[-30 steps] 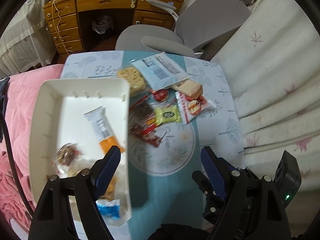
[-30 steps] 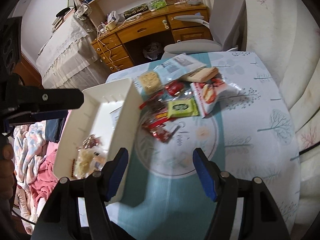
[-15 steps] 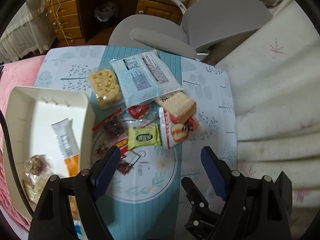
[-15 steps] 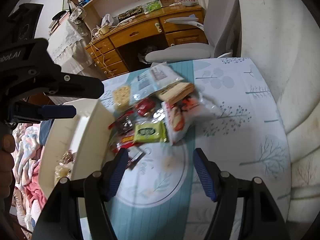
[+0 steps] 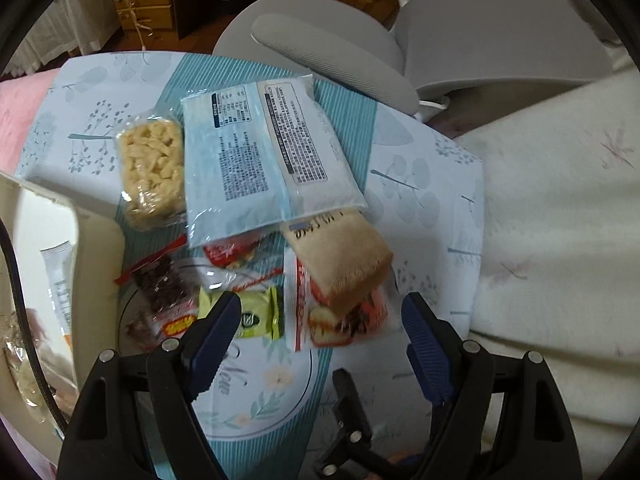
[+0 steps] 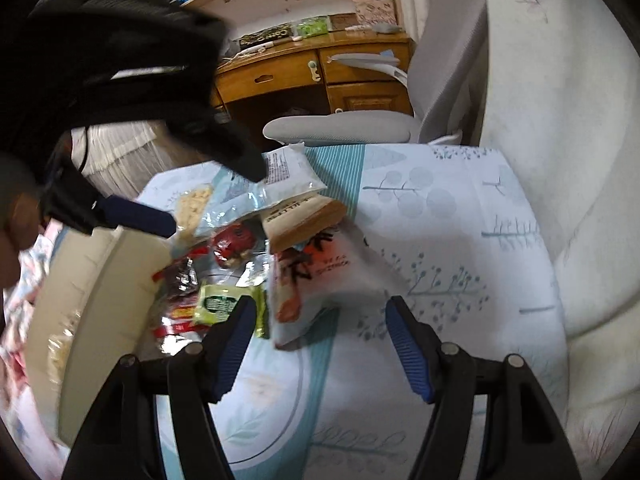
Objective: Organize snacks
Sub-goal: 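Grasp the brown chia cracker packet with the left tool while the right tool grasps the red-and-white chip bag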
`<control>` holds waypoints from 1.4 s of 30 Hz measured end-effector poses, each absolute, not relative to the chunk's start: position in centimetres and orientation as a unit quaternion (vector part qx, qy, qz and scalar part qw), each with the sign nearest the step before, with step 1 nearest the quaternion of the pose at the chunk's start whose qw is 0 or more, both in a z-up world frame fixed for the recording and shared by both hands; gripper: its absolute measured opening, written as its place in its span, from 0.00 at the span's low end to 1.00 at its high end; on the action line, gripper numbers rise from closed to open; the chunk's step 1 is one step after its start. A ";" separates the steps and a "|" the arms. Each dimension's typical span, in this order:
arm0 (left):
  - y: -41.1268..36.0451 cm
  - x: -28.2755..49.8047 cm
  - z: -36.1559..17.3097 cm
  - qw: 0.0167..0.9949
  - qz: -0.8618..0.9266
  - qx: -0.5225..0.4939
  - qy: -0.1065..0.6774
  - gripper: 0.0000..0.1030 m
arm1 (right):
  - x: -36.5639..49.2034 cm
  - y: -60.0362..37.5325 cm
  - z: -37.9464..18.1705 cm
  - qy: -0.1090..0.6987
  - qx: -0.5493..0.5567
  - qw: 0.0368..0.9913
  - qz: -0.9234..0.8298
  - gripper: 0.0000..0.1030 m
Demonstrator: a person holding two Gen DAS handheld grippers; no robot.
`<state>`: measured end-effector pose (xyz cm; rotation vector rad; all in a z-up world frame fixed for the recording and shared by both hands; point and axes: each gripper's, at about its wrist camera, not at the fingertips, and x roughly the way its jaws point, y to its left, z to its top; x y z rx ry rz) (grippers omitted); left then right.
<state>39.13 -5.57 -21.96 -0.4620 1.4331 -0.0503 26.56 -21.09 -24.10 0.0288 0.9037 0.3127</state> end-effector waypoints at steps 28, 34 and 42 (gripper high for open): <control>-6.5 44.2 -29.5 0.682 0.021 -0.262 0.682 0.53 | 29.0 -21.3 -28.8 0.423 -0.035 0.895 0.141 0.77; -6.2 43.4 -29.2 0.677 0.012 -0.269 0.684 0.52 | 29.2 -21.3 -28.9 0.433 -0.023 0.889 0.149 0.42; -6.8 41.7 -28.1 0.670 0.001 -0.252 0.699 0.52 | 27.3 -22.4 -28.0 0.443 -0.014 0.883 0.152 0.38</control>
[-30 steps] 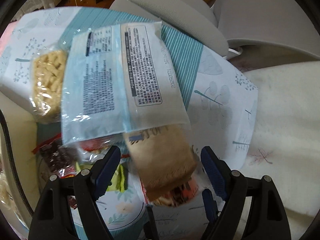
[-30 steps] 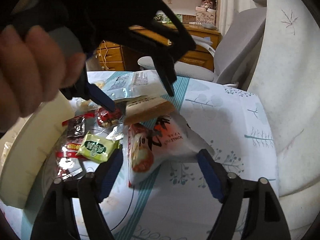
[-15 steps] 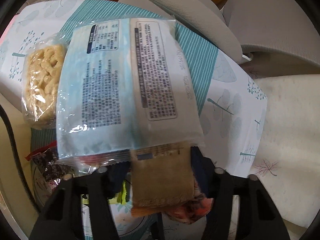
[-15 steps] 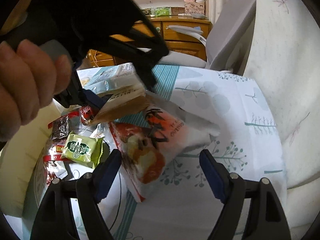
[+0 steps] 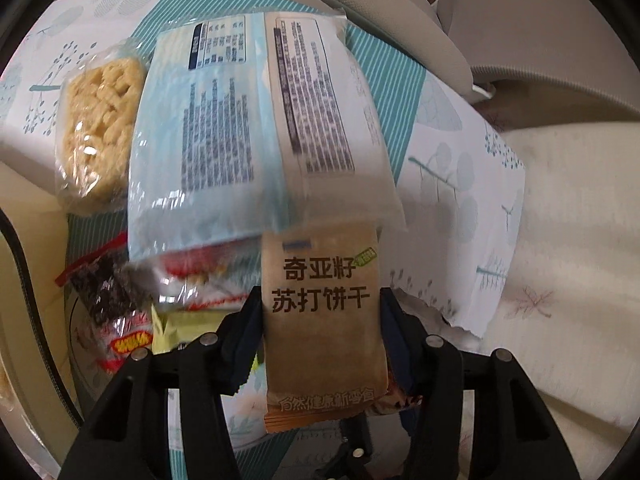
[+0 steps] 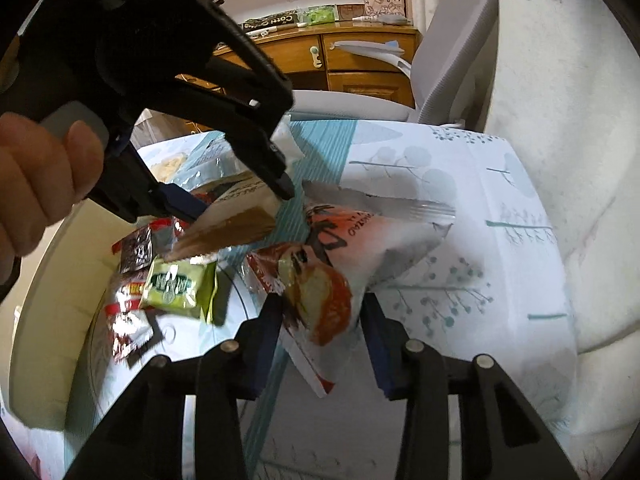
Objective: Organize snacks
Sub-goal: 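Grasp the brown chia cracker packet with the left tool while the right tool grasps the red-and-white chip bag, then carry both held packets over the white tray and open both tools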
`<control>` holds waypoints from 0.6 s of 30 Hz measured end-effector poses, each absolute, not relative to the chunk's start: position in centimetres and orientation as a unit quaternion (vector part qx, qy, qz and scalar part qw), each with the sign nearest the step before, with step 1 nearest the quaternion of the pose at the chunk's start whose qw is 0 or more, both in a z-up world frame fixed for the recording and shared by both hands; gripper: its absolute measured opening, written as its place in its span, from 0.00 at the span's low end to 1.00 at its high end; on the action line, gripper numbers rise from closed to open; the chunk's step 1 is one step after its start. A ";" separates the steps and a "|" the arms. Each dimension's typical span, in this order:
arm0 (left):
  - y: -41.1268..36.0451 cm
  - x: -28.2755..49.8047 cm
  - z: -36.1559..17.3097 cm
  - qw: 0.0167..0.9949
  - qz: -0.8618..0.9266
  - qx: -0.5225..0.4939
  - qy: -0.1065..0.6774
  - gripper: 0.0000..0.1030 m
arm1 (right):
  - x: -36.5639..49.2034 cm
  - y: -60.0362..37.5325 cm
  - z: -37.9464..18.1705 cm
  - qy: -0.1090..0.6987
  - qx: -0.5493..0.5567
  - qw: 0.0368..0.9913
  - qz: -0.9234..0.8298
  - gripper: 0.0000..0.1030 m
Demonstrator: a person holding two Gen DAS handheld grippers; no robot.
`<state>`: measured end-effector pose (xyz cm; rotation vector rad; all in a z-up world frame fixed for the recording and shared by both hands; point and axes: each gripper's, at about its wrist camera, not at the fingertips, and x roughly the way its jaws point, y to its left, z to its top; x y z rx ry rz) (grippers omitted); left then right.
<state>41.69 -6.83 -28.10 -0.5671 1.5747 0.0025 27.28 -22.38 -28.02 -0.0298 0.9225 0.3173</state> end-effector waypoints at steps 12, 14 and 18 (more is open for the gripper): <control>-7.5 36.2 -23.7 0.669 -0.042 -0.238 0.703 0.52 | 23.1 -24.6 -26.0 0.473 0.032 0.870 0.136 0.32; -7.5 34.9 -22.5 0.673 -0.052 -0.234 0.699 0.52 | 22.2 -24.8 -25.7 0.478 0.050 0.867 0.135 0.31; -7.3 32.4 -20.0 0.688 -0.068 -0.219 0.688 0.52 | 20.6 -24.4 -24.6 0.478 0.061 0.865 0.139 0.30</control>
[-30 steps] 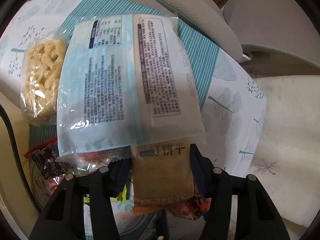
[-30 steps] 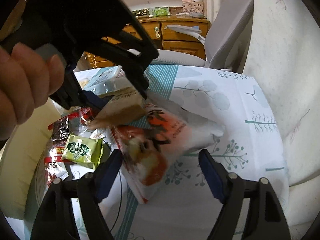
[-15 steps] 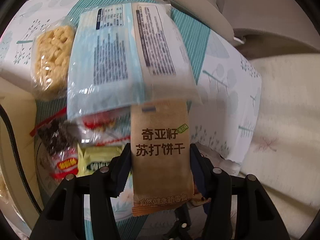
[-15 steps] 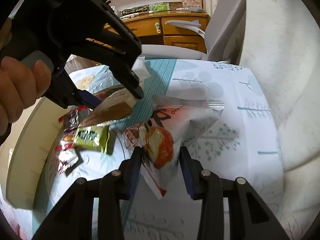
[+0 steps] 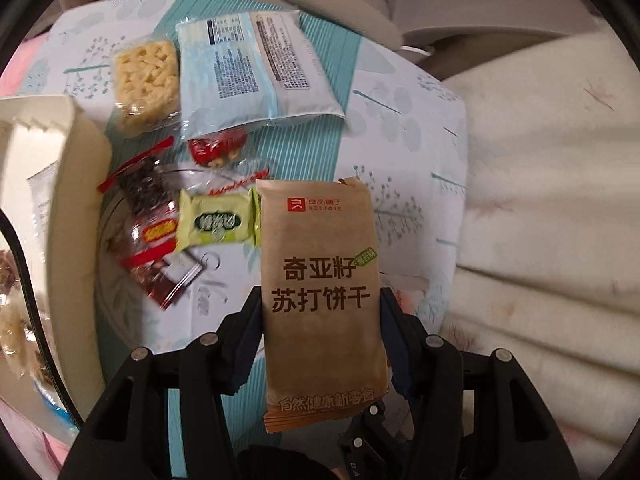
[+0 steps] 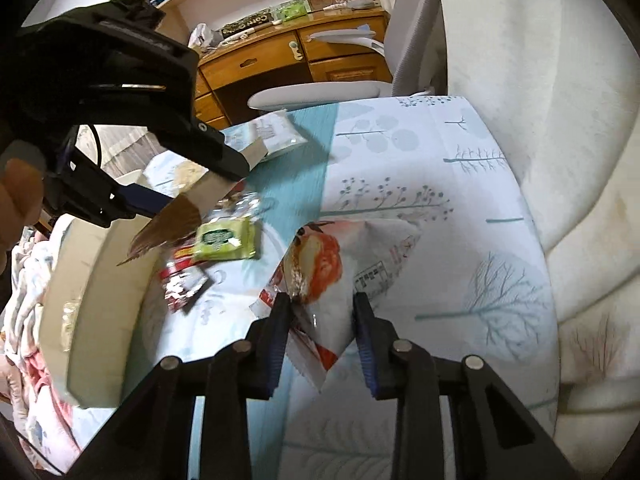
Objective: Organize snacks
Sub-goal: 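Carry both held packets over the white tray and open both tools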
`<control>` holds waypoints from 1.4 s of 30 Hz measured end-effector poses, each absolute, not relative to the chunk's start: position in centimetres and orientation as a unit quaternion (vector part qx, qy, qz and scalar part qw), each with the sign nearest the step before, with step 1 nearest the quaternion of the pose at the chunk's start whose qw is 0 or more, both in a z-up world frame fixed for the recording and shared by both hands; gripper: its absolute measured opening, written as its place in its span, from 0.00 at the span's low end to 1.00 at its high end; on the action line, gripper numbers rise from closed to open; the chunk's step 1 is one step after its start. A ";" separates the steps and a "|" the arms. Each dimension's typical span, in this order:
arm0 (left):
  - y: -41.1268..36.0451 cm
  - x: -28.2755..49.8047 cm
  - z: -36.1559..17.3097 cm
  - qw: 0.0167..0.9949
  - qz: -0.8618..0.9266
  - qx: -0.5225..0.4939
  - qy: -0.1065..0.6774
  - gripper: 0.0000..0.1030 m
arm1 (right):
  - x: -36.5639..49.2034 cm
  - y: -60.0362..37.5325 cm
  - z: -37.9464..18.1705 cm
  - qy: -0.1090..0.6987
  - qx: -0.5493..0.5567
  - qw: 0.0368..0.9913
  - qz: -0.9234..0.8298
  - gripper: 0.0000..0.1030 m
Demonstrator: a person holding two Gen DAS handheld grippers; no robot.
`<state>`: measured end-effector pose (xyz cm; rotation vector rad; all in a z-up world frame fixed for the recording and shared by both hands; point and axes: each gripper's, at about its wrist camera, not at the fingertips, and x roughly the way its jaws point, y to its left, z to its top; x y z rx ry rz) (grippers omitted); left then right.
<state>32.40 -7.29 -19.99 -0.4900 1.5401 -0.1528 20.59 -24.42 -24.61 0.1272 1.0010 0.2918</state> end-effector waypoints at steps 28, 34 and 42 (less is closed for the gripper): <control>9.1 16.1 -7.4 0.828 -0.058 -0.087 0.550 0.52 | 10.1 -12.4 -14.4 0.419 0.096 0.876 0.218 0.25; 13.1 13.6 -7.3 0.834 -0.054 -0.078 0.543 0.52 | 8.6 -8.0 -13.7 0.409 0.091 0.878 0.230 0.25; 17.6 11.8 -7.9 0.840 -0.041 -0.063 0.537 0.52 | 7.7 -3.0 -13.9 0.410 0.083 0.874 0.248 0.25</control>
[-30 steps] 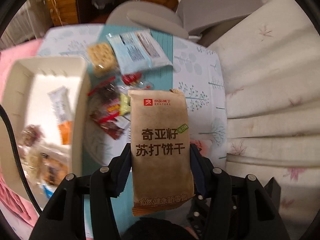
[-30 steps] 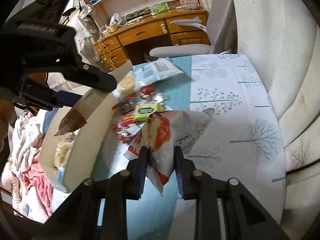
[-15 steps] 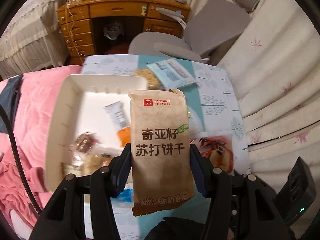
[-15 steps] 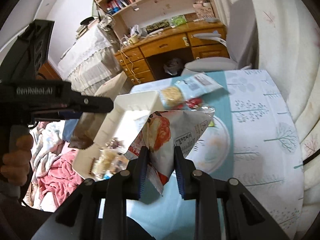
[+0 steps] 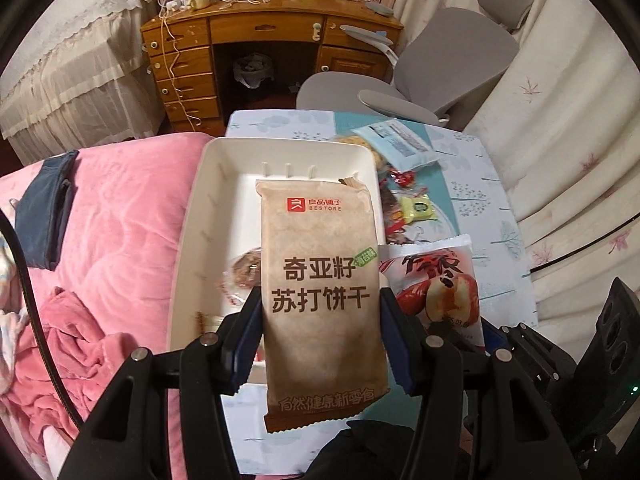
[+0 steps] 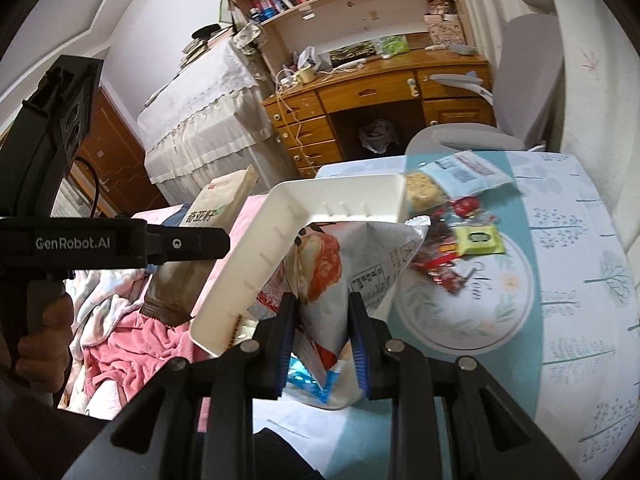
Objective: Organize snacks
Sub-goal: 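Carry both held packets over the white tray and open both tools, then withdraw both open tools from the tray toward the remaining snacks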
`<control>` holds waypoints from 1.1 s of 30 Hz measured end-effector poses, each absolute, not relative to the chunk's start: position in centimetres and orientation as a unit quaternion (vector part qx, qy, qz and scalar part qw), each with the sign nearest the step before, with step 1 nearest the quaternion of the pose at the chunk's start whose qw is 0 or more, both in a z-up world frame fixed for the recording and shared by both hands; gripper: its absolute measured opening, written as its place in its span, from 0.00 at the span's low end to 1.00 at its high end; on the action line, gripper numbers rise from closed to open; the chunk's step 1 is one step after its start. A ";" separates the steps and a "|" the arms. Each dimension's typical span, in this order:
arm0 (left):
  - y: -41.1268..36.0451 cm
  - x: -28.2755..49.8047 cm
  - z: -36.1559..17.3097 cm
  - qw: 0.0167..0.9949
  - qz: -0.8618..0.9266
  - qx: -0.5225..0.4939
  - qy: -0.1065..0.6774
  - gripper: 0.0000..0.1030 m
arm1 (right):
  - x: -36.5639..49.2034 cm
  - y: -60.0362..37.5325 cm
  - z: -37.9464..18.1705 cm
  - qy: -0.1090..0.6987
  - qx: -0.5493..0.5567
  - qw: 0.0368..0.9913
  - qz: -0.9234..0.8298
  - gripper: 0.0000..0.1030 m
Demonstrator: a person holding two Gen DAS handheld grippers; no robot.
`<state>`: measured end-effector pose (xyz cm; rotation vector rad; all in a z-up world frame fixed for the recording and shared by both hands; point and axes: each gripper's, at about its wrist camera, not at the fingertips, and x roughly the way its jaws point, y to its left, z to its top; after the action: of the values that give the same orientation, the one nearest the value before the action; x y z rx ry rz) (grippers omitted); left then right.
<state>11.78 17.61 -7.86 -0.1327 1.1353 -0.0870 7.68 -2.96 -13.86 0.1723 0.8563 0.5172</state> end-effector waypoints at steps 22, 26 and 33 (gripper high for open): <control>20.8 11.5 -10.0 0.822 -0.052 -0.076 0.562 0.73 | 7.1 1.0 -15.1 0.439 0.077 0.869 0.216 0.29; 19.5 11.8 -10.1 0.817 -0.061 -0.074 0.569 0.73 | 7.0 -0.1 -15.1 0.449 0.082 0.866 0.202 0.33; 16.2 13.1 -10.0 0.812 -0.070 -0.078 0.574 0.73 | 7.6 -3.1 -14.8 0.453 0.089 0.867 0.189 0.41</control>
<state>13.09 16.23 -9.99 -0.1663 1.2264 -0.1505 7.61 -3.12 -14.79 0.1862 0.9476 0.3954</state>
